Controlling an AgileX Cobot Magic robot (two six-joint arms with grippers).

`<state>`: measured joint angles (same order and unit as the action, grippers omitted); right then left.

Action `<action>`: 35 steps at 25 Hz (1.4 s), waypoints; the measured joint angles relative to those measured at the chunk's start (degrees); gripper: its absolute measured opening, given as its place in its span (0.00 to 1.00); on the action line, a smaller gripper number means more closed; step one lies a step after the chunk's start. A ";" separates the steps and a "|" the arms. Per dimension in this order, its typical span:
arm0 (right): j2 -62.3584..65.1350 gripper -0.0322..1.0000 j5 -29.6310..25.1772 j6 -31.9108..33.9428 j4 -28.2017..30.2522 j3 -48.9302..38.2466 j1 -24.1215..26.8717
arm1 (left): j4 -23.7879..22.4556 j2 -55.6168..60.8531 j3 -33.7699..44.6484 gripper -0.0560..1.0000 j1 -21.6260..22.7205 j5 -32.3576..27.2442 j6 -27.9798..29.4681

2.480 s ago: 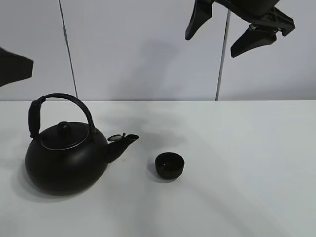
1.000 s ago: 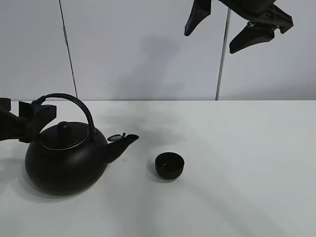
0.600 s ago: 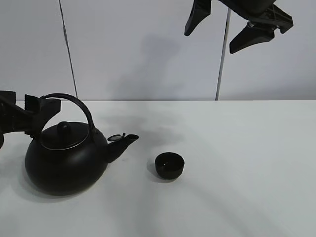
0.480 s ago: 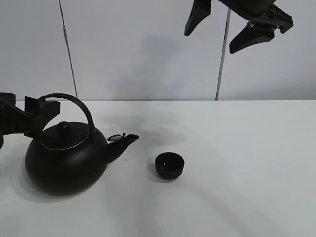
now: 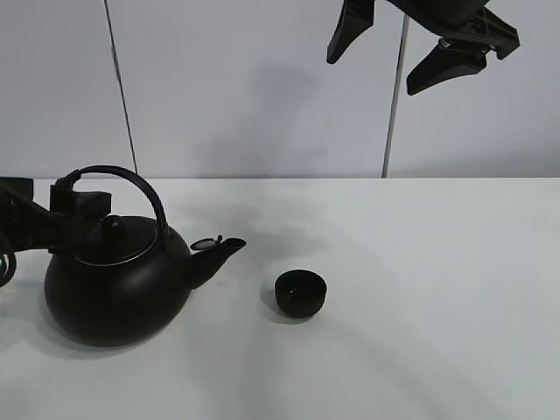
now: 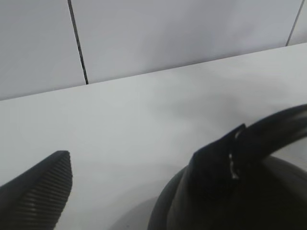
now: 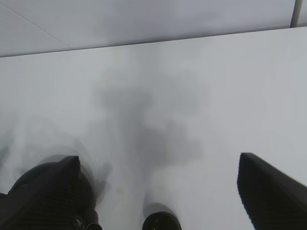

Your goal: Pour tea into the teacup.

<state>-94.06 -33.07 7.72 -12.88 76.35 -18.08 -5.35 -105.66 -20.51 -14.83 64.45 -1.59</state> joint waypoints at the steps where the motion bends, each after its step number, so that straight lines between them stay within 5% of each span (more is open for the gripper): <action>1: 0.00 0.62 0.00 0.00 0.00 0.00 0.00 | 0.00 -0.14 0.00 0.67 0.00 0.37 0.00; 6: 0.00 0.62 0.00 0.00 0.00 0.00 0.00 | -0.13 -0.28 0.00 0.45 0.00 0.59 -0.06; 17: 0.00 0.62 0.00 0.00 0.00 0.00 0.00 | -2.28 -0.28 -0.29 0.17 -0.05 0.45 -0.99; 27: 0.00 0.62 0.00 0.00 0.00 0.00 0.00 | -2.76 -0.28 -1.95 0.16 0.11 -1.32 -1.53; 35: 0.00 0.62 0.02 0.00 0.00 0.00 0.00 | -7.70 -1.06 -7.39 0.16 -0.26 -5.14 -0.97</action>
<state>-94.06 -33.05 7.72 -12.88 76.35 -18.08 -13.05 -106.71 -27.90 -15.09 59.30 -2.56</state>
